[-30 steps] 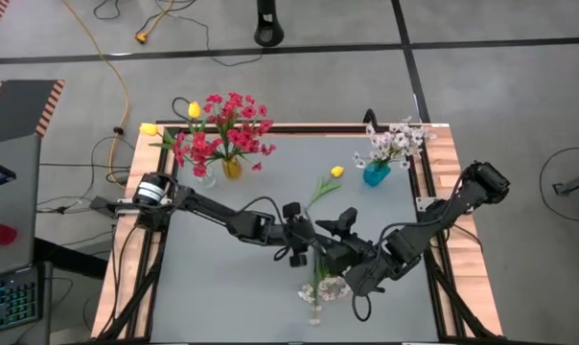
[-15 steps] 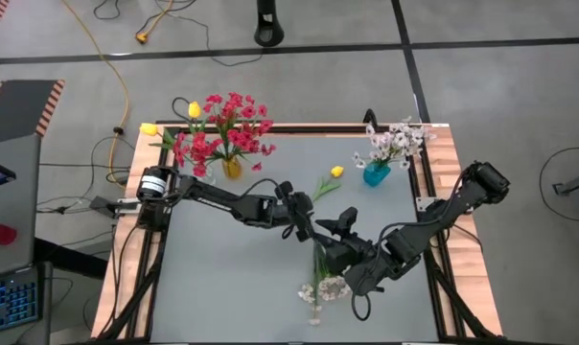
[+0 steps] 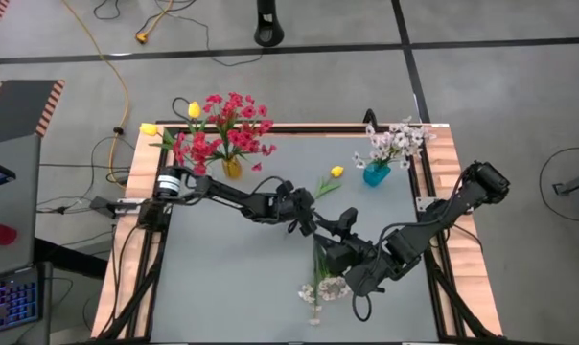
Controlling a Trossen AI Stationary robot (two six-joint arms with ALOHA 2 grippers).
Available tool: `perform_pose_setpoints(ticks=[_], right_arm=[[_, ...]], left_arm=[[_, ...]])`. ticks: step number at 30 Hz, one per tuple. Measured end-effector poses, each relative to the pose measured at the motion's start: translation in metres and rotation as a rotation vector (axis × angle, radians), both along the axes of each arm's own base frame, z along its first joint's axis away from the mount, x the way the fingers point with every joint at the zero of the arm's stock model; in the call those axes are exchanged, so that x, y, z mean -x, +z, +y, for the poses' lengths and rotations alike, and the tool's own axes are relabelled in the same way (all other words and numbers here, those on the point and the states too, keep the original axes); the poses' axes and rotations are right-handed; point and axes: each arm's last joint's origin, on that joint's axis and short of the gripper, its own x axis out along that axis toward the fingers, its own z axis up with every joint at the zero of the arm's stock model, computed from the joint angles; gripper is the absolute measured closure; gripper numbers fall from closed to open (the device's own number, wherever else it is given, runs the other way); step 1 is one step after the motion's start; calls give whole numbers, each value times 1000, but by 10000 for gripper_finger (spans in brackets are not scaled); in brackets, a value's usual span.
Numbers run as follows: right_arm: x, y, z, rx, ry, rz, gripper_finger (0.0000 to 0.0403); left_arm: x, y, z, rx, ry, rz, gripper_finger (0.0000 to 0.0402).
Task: Sort flowers into vase by color
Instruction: Put the yellow tulip into the transparent vase
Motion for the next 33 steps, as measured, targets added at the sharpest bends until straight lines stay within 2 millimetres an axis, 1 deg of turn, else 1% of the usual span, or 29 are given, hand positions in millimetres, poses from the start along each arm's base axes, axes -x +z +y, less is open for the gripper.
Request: perform_pose_setpoints(ticks=[5,9,12,16,27,29,33], right_arm=[[0,0,0,-5,-3,-2,184],[0,0,0,-4,-3,-1,184],[0,0,0,-4,-3,-1,184],[0,0,0,-4,-3,-1,184],[0,0,0,-4,-3,-2,184],[0,0,0,-4,-3,-1,184],[0,0,0,-4,-3,-1,184]], left_arm=[[-1,-14,14,20,37,23,234],[-1,-17,21,52,33,19,235],[-1,-18,22,57,53,21,241],[-1,-17,21,46,46,20,271],[-2,-17,19,55,35,13,388],[-2,-15,19,69,34,6,397],[-1,-12,18,89,34,-1,396]])
